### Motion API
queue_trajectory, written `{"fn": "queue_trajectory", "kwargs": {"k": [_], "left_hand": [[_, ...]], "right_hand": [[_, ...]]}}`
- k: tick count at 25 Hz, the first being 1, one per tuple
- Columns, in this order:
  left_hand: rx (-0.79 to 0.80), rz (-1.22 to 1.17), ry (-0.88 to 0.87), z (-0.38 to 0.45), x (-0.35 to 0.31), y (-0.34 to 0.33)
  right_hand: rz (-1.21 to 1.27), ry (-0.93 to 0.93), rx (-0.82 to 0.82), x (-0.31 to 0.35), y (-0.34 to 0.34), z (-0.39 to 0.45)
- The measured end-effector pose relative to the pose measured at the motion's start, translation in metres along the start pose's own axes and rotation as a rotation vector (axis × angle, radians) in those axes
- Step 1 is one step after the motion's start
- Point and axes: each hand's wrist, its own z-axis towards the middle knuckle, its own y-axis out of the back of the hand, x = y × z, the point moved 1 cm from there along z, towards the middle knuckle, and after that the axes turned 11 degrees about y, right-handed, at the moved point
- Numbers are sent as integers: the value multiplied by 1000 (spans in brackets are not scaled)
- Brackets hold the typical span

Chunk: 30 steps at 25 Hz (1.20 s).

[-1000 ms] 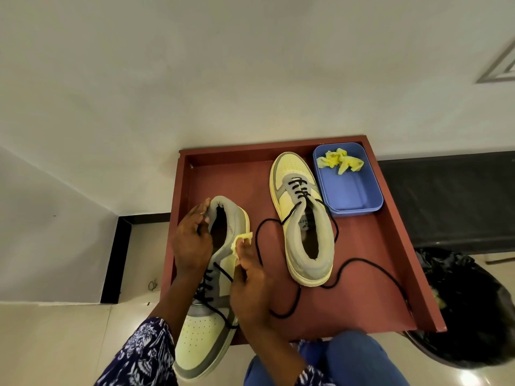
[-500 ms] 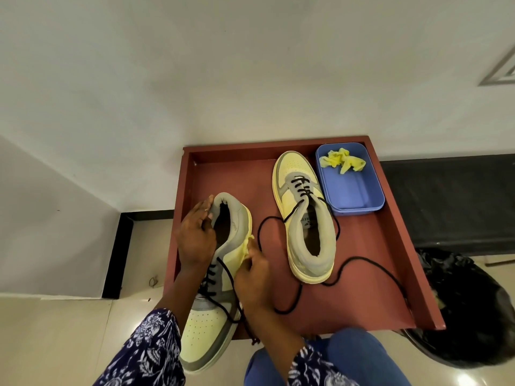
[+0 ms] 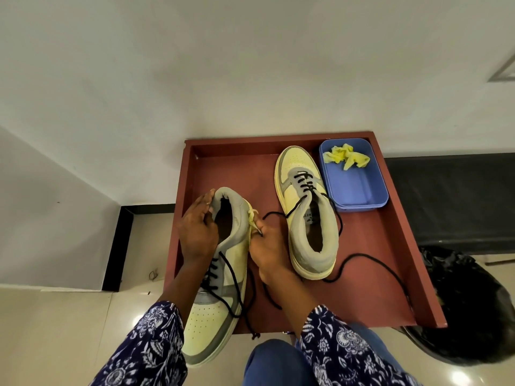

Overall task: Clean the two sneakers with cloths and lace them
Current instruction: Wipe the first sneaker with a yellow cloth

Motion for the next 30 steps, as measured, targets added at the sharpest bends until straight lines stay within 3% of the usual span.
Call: {"fn": "queue_trajectory", "kwargs": {"k": [10,13,30], "left_hand": [[0,3,16,-2,-2,1],[-3,11,17,-2,-3,1],[-7,-5,32,-1,-1,0]], "right_hand": [[-217,81,73,-32,-4,-87],[-140,32,12,-32,-2,-91],[-76,82,-152,0,4,2]]}}
